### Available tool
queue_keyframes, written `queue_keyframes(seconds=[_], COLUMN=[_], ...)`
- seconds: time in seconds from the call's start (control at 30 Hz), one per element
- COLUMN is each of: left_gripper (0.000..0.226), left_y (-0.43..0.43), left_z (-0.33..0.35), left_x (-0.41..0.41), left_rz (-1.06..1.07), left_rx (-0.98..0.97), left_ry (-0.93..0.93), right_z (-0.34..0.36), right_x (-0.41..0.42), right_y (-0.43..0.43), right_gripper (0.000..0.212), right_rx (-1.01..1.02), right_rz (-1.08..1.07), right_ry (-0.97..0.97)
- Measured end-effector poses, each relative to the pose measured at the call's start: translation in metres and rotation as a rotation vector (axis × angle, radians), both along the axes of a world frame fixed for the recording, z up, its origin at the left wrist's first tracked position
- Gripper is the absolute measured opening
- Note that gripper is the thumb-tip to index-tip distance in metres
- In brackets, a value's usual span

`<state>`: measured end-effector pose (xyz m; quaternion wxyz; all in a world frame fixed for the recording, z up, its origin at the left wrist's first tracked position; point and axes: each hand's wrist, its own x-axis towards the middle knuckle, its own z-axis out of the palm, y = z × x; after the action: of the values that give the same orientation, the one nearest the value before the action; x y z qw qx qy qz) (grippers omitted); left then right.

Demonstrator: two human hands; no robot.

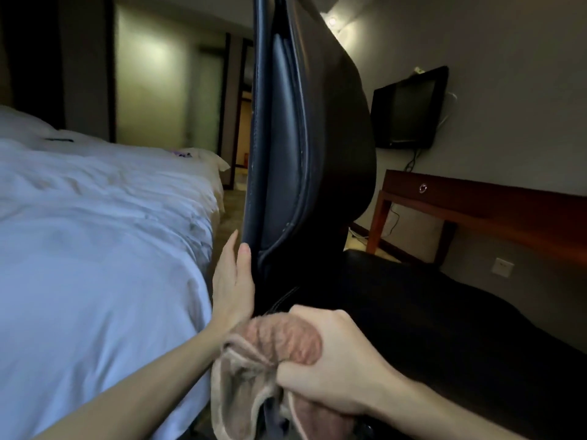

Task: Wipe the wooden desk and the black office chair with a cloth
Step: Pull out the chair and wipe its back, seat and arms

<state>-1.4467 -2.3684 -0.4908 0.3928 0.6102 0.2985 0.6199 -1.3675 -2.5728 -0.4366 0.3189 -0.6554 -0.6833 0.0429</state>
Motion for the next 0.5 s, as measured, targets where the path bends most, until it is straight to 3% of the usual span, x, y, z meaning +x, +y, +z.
queue_keyframes(seconds=[0.07, 0.17, 0.27, 0.4, 0.5], left_gripper=[0.074, 0.044, 0.059, 0.061, 0.061], left_y=[-0.003, -0.002, 0.0, 0.004, 0.009], left_z=[0.012, 0.046, 0.09, 0.135, 0.148], left_x=[-0.001, -0.004, -0.007, -0.002, 0.003], left_rz=[-0.122, -0.311, -0.437, -0.406, -0.394], left_rx=[-0.089, -0.094, -0.196, -0.212, -0.25], left_ry=[-0.076, -0.223, -0.37, -0.276, -0.241], right_z=[0.015, 0.067, 0.139, 0.217, 0.258], right_x=[0.003, 0.022, 0.042, 0.058, 0.068], right_y=[0.001, 0.012, 0.029, 0.081, 0.134], right_gripper=[0.026, 0.017, 0.019, 0.03, 0.05], right_rx=[0.225, 0.779, 1.173, 1.133, 0.933], right_rz=[-0.032, -0.145, -0.206, -0.225, -0.29], right_ry=[0.174, 0.486, 0.567, 0.47, 0.328])
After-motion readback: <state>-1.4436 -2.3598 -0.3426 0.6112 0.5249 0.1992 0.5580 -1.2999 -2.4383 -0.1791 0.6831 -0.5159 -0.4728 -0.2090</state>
